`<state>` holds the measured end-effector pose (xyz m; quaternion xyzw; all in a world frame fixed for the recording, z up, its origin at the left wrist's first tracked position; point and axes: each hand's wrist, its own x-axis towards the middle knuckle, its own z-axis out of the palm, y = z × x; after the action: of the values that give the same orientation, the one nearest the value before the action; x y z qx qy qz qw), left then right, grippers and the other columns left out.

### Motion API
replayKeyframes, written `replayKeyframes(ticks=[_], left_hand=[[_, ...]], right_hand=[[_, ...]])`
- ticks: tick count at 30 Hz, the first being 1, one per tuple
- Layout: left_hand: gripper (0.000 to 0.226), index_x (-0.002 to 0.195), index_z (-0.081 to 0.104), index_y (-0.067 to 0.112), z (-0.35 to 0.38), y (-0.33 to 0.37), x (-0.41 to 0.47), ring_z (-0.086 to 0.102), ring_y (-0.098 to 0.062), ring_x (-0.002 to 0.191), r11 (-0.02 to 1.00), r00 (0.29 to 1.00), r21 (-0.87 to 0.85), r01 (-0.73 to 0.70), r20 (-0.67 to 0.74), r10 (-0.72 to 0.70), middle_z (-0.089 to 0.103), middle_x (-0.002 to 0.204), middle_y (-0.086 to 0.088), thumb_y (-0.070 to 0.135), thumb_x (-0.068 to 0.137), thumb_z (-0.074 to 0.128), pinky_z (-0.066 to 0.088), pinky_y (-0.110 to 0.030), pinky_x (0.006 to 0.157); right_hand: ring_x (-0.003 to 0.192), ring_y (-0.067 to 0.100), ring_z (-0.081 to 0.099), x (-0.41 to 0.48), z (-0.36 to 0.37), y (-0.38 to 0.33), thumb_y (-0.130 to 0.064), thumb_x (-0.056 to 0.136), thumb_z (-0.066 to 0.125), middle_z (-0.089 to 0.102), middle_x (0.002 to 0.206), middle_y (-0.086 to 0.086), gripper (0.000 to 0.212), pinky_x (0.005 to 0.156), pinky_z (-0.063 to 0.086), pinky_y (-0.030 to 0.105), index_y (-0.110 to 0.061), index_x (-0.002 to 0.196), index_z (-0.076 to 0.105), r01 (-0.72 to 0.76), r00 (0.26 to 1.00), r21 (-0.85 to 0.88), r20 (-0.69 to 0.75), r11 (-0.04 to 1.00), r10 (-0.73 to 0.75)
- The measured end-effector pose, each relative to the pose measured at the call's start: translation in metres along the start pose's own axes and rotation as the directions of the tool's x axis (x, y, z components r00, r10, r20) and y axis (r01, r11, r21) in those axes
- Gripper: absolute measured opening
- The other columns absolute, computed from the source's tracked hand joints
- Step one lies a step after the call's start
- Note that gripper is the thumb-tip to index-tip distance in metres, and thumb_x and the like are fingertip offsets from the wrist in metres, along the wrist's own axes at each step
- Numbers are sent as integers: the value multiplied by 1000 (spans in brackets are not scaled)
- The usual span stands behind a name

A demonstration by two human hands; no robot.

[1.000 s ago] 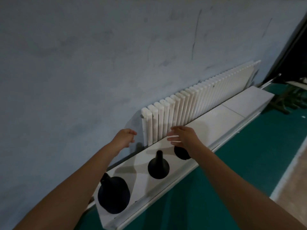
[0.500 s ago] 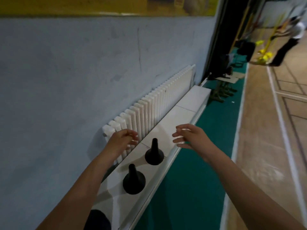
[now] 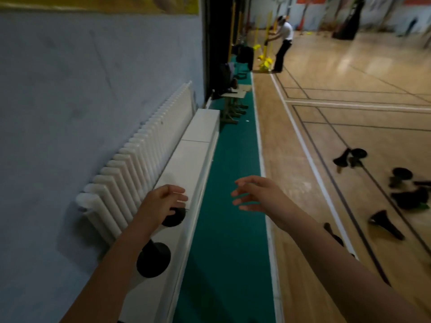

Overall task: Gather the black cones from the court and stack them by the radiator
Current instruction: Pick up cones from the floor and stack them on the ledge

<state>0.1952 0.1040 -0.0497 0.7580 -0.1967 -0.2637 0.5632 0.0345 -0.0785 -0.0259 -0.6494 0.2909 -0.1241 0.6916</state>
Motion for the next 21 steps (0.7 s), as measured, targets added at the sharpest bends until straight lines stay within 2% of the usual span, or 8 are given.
replayKeyframes(ticks=[2, 4, 10, 15, 21], left_hand=[[18, 97, 66, 12, 19, 3, -4, 67, -16, 85, 999, 998, 32, -11, 63, 9, 72, 91, -2, 6, 96, 48, 49, -29, 81], [20, 96, 66, 15, 39, 9, -5, 68, -15, 87, 998, 991, 65, -23, 132, 14, 72, 93, -1, 8, 96, 47, 49, -31, 83], [18, 97, 64, 15, 117, 33, -4, 67, -13, 84, 991, 952, 95, -90, 300, 58, 71, 92, 1, 10, 97, 46, 47, -28, 74], [17, 91, 65, 21, 205, 47, -16, 69, -12, 83, 985, 888, 121, -121, 457, 53, 73, 85, 6, 13, 96, 50, 46, -29, 72], [21, 97, 65, 16, 317, 64, -56, 69, -15, 87, 978, 777, 142, -153, 629, 30, 72, 92, 0, 10, 96, 46, 49, -30, 78]], right_hand=[[68, 20, 65, -17, -15, 6, -12, 97, 51, 67, 88, 11, 14, 63, 55, 27, -6, 107, 59, -8, 998, 15, -61, 1000, 9], [71, 22, 65, -33, -31, 9, -13, 97, 52, 67, 90, 12, 19, 64, 55, 28, -2, 112, 59, -11, 992, 30, -125, 999, 15], [87, 29, 71, -78, -99, 16, -18, 97, 53, 71, 102, 17, 23, 81, 57, 39, -5, 113, 63, -14, 945, 50, -327, 999, 29], [88, 30, 71, -126, -164, 27, -18, 97, 53, 72, 99, 17, 21, 76, 59, 34, -5, 110, 64, -32, 869, 103, -488, 994, 78], [85, 25, 72, -193, -248, 55, -18, 96, 55, 73, 96, 13, 20, 72, 58, 30, -7, 110, 64, -44, 751, 172, -644, 984, 146]])
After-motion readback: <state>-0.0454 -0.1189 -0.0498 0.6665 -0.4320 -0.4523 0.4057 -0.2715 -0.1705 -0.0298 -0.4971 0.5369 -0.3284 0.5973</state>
